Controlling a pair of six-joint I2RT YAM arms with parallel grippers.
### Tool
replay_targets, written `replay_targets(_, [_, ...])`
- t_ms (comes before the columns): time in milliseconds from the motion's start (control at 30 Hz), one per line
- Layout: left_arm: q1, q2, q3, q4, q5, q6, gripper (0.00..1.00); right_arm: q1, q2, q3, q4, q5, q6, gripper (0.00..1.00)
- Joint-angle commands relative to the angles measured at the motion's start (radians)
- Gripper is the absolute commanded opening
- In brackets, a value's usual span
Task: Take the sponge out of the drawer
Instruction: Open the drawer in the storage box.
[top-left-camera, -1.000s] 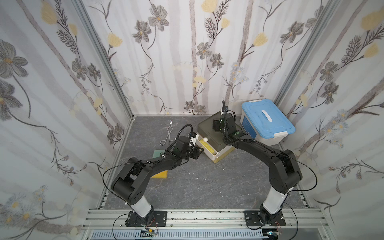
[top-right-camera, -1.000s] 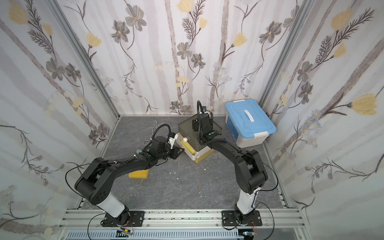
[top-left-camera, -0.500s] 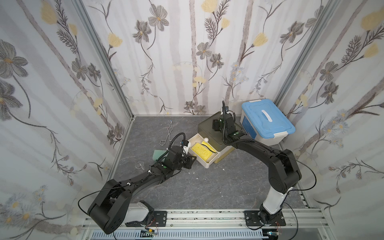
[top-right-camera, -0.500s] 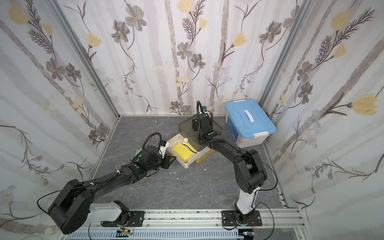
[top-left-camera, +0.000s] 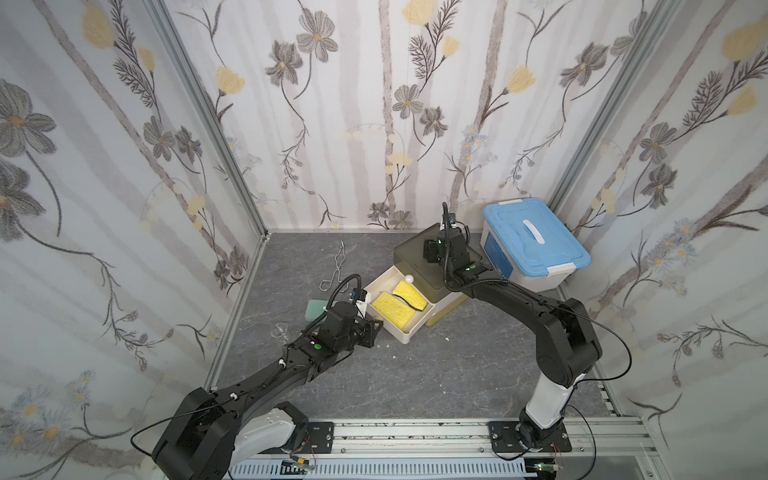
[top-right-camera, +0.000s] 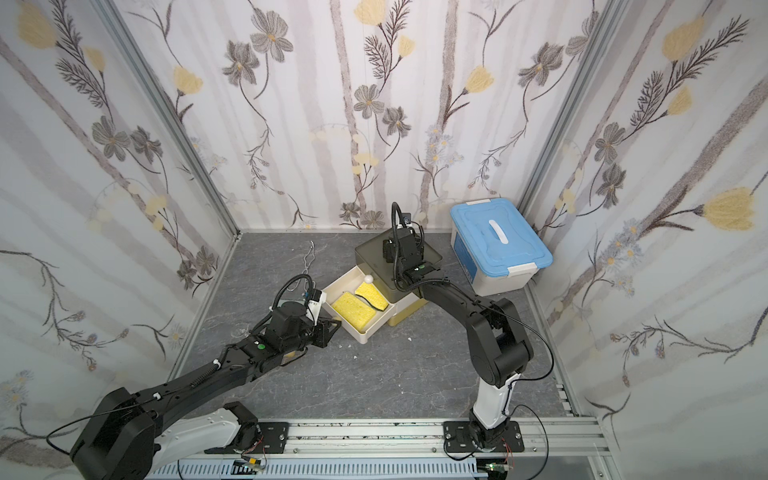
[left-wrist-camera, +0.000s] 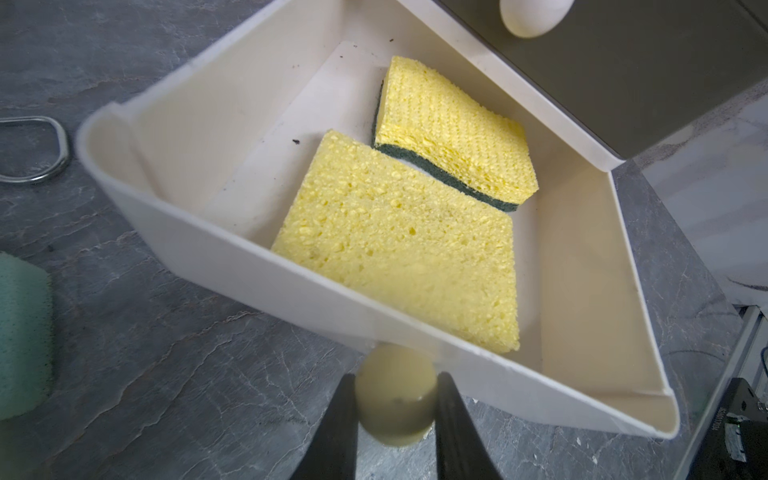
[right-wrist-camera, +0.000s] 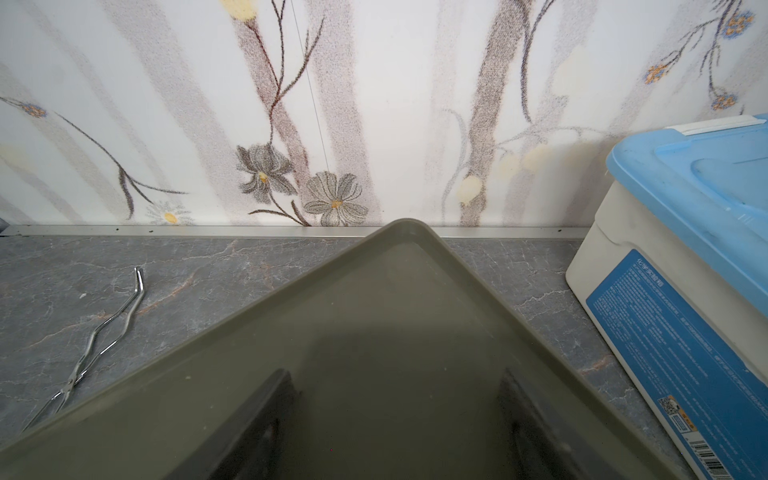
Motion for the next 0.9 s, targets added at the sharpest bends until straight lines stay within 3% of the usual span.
replay_targets(0, [-0.003, -0.005, -0.015, -0.042, -0.043, -0.029, 0.2, -0.001, 0.043, -0.016, -0.315, -0.125, 0.053, 0.79])
replay_targets(533, [-0.012, -0.062, -0.035, -0.122, -0.088, -0.055, 0.27, -0.001, 0.057, -0.006, -0.31, -0.131, 0.044, 0.79])
replay_targets(633, [-0.016, -0.069, -0.038, -0.13, -0.091, -0.063, 0.38, -0.001, 0.06, -0.005, -0.309, -0.134, 0.042, 0.79])
replay_targets(733, [-0.022, -0.094, -0.039, -0.145, -0.098, -0.069, 0.71, -0.001, 0.062, -0.005, -0.308, -0.136, 0.041, 0.79])
replay_targets(867, [-0.033, -0.186, -0.02, -0.232, -0.121, -0.068, 0.8, 0.0, 0.064, -0.007, -0.304, -0.138, 0.039, 0.79])
